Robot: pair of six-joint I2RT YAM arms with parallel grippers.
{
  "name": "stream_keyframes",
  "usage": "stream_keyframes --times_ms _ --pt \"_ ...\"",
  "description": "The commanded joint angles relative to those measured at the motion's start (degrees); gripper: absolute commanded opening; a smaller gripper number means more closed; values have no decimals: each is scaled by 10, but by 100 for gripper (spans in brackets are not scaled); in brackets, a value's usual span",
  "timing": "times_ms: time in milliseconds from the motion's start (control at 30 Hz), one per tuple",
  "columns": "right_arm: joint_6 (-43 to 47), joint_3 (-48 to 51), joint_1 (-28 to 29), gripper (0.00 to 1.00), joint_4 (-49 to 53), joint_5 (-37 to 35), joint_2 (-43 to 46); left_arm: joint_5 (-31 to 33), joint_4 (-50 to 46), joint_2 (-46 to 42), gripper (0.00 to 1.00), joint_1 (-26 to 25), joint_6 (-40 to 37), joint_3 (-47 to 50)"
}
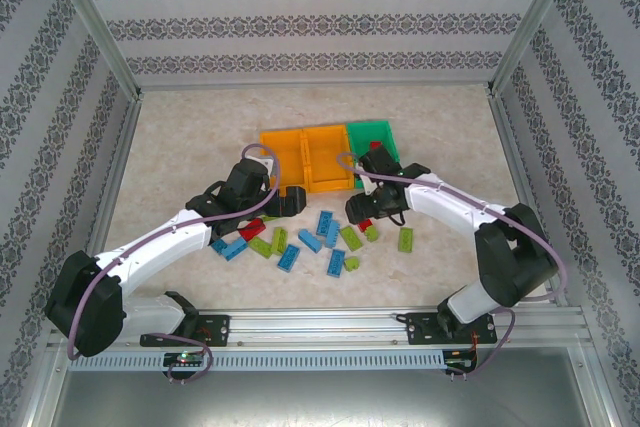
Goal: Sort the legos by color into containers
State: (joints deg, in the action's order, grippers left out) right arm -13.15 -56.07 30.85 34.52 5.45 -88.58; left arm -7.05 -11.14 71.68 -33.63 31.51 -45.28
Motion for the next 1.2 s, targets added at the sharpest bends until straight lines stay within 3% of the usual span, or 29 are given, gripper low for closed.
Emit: stream_keyframes --times_ms 0,267,800,967,1167 --pt "16 6 13 73 20 12 -19 -9 10 -3 99 5 2 2" --pt "19 -1 16 66 20 9 -66 -14 11 -10 100 5 4 3" --pt "-4 -18 21 41 20 -19 -92 9 -7 -21 99 5 11 6" --pt "-8 -27 23 29 16 -25 -92 43 -57 -24 99 6 4 4" --pt "-23 -34 15 24 2 -22 -57 119 -194 35 99 5 7 -47"
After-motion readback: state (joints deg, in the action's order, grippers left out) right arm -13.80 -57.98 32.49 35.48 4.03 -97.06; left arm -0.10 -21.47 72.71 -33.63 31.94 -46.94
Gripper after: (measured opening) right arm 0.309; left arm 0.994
